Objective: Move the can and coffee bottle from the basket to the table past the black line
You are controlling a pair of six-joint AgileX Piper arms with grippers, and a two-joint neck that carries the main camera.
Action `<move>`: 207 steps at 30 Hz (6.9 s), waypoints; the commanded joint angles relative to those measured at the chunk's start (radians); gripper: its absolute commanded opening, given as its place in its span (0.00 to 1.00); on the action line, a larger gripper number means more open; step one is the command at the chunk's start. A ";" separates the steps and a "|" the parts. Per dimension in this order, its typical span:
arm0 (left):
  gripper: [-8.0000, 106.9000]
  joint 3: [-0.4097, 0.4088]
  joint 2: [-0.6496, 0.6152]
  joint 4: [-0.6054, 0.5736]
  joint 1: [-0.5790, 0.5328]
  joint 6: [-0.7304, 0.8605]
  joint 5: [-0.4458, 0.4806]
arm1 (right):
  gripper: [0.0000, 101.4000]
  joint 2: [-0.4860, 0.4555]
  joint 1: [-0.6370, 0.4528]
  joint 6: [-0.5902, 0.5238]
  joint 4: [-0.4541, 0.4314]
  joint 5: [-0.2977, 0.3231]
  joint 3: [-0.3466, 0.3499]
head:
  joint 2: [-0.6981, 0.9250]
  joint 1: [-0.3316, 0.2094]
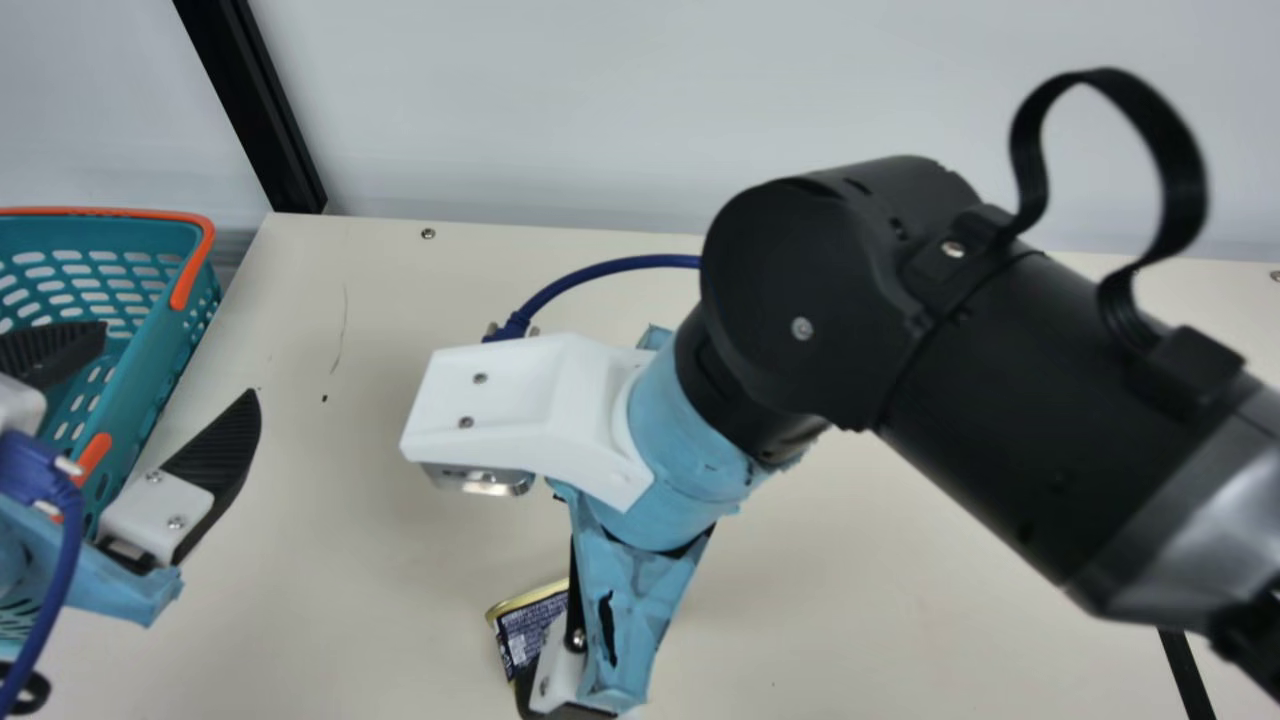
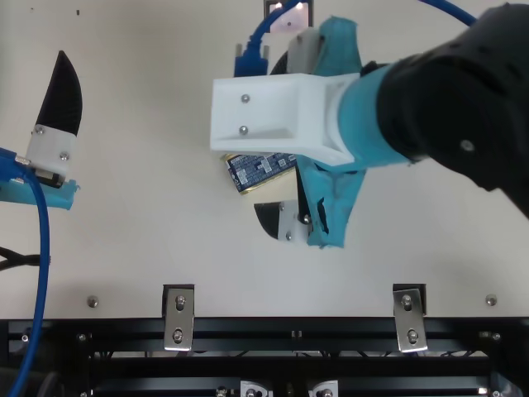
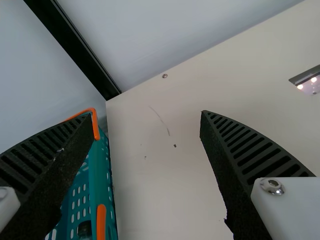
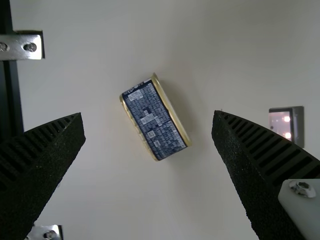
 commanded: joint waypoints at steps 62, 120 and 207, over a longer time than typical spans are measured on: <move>0.85 0.000 0.000 0.000 0.000 0.000 0.000 | 0.00 0.219 0.161 -0.023 -0.332 -0.120 0.022 | -0.007 -0.001; 0.85 0.000 0.000 0.000 0.000 0.000 0.000 | 0.00 -0.020 -1.196 0.085 -0.221 -0.055 0.111 | -0.646 -0.065; 0.85 0.000 0.000 0.000 0.000 0.000 0.000 | 1.00 -0.430 -1.166 0.042 0.531 0.000 0.430 | -0.646 -0.065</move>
